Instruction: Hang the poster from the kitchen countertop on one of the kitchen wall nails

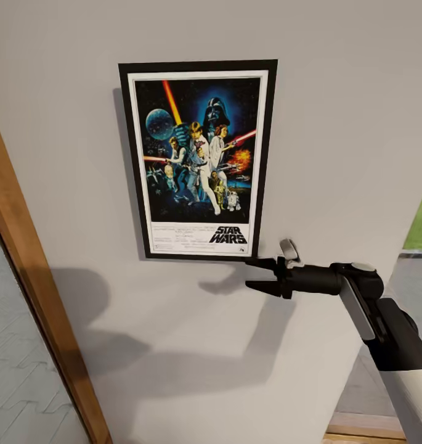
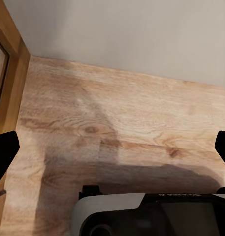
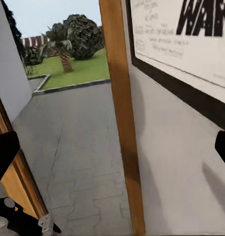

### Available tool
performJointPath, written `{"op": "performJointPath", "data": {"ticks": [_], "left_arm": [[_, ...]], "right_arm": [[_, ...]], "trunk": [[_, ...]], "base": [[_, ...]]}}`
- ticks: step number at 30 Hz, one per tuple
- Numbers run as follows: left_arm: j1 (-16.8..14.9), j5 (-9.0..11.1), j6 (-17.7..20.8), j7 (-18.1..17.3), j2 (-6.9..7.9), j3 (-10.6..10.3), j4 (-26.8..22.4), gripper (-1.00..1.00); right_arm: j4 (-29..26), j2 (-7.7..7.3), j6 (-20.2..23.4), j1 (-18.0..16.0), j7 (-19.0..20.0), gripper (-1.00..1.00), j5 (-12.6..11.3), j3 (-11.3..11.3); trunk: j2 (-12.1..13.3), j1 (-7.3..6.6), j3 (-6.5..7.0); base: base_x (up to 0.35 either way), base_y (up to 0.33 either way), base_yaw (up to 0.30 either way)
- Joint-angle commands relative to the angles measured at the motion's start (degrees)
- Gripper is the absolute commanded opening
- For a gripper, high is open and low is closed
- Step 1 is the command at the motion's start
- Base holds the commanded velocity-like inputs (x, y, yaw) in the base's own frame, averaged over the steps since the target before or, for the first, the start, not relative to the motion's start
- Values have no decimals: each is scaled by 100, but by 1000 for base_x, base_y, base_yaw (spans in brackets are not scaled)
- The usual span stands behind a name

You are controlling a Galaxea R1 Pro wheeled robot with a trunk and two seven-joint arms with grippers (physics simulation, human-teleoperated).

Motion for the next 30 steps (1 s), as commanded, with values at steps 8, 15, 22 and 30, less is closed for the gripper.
{"op": "performJointPath", "data": {"ticks": [8,15,22,30], "left_arm": [[3,39,6,-37,-2,14,6,100],[3,39,6,-37,-5,7,9,100],[3,39,10,-32,-11,-24,39,100],[3,25,15,-6,-22,-59,72,100]], "right_arm": [[22,1,-1677,2486,285,100,-39,-427],[1133,-1,-2773,3411,274,100,-19,-429],[3541,2,-3890,3608,210,100,-8,-424],[5874,130,-4160,3638,-2507,100,-4,-389]], "trunk": [[-3,2,26],[-3,2,87],[-3,2,152],[-3,2,197]], "base": [[-192,0,0],[-48,0,4],[-6,0,62],[-1,0,82]]}}
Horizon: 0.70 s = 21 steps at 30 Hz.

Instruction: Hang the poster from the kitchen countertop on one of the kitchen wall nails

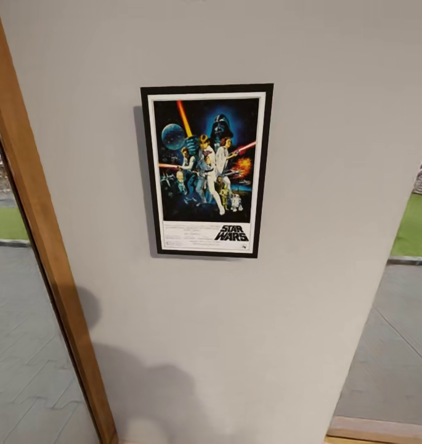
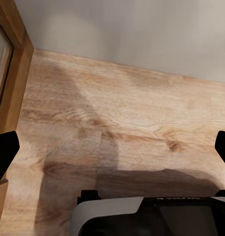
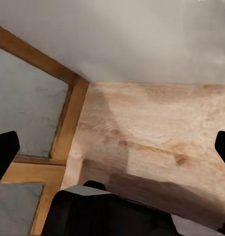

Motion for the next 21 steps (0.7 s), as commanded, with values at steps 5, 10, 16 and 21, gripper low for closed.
{"op": "performJointPath", "data": {"ticks": [5,10,16,21], "left_arm": [[3,29,6,-34,-9,7,1,100],[3,-3,7,-34,-7,-4,2,100],[3,-9,6,-34,-9,-5,2,100],[3,-9,6,-34,-11,-6,2,100]], "right_arm": [[542,198,-40,-4,-1831,100,-32,35],[983,274,-123,-4,-2627,100,-40,37],[1072,290,-151,-4,-2777,100,-46,32],[1084,292,-154,-4,-2794,100,-49,29]], "trunk": [[-3,2,3],[-3,2,3],[-3,2,18],[-3,2,58]], "base": [[0,0,10],[0,0,2],[0,0,0],[0,0,0]]}}
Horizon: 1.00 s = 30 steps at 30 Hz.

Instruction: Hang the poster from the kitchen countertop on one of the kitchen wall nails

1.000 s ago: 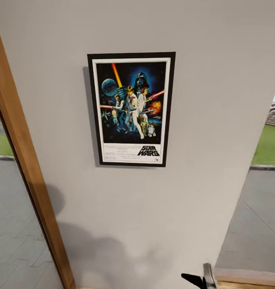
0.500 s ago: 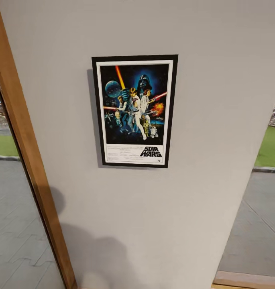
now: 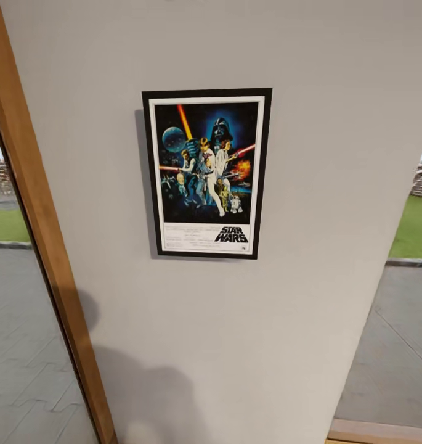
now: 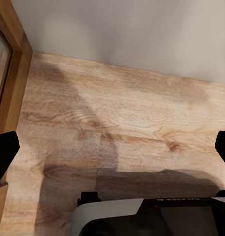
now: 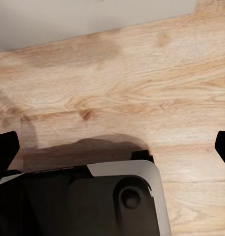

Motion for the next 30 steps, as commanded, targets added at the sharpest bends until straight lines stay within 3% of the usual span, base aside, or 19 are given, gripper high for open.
{"op": "performJointPath", "data": {"ticks": [1,26,30], "left_arm": [[3,33,5,-38,-2,18,-4,100],[3,33,5,-38,-2,17,-4,100],[3,33,5,-38,-2,17,-4,100]], "right_arm": [[12,-3,-21,-3,17,100,-42,25],[38,-2,-23,-3,-156,100,-39,27],[269,-4,-22,-3,-179,100,-37,19]], "trunk": [[-2,2,9],[-2,2,223],[-2,2,229]], "base": [[0,0,0],[0,0,0],[0,0,0]]}}
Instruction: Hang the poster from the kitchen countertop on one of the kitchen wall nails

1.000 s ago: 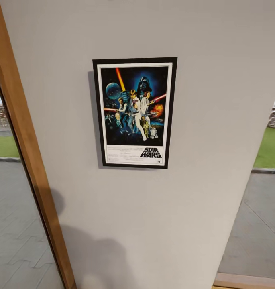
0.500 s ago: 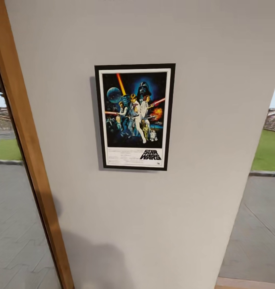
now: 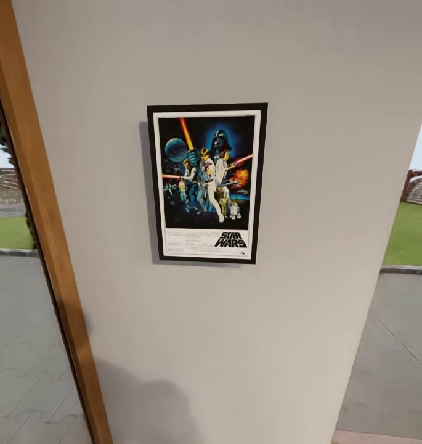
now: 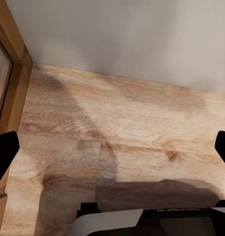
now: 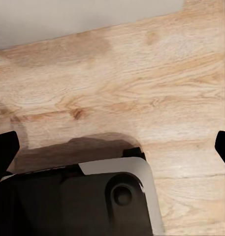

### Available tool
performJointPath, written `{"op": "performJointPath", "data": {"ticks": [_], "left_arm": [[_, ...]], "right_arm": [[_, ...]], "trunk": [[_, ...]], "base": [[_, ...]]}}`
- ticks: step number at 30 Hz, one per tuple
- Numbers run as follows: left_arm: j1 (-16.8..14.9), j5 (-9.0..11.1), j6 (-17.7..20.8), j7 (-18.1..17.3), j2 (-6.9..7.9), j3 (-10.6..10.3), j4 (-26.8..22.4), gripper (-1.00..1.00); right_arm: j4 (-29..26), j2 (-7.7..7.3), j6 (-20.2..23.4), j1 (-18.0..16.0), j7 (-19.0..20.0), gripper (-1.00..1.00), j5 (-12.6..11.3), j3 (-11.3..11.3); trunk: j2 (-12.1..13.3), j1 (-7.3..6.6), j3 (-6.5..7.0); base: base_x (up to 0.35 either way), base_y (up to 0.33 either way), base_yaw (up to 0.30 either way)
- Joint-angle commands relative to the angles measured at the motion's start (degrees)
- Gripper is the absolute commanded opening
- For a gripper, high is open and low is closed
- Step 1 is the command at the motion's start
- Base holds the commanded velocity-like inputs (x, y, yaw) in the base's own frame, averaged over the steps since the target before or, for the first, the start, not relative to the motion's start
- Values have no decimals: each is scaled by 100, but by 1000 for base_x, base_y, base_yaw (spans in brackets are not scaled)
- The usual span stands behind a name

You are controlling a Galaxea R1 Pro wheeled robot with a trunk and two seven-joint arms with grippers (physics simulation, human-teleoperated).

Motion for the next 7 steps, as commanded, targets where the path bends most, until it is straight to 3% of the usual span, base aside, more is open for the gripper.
{"op": "performJointPath", "data": {"ticks": [1,3,7], "left_arm": [[3,34,5,-38,-2,17,-3,100],[3,34,5,-42,-2,17,-3,100],[3,34,7,-46,-2,17,-3,100]], "right_arm": [[103,-2,-20,-4,18,100,-46,23],[515,-2,-20,-4,14,100,-48,27],[697,-1,-20,-4,12,100,-54,29]], "trunk": [[-3,2,0],[-3,2,1],[-3,2,1]], "base": [[0,0,0],[0,0,0],[0,0,0]]}}
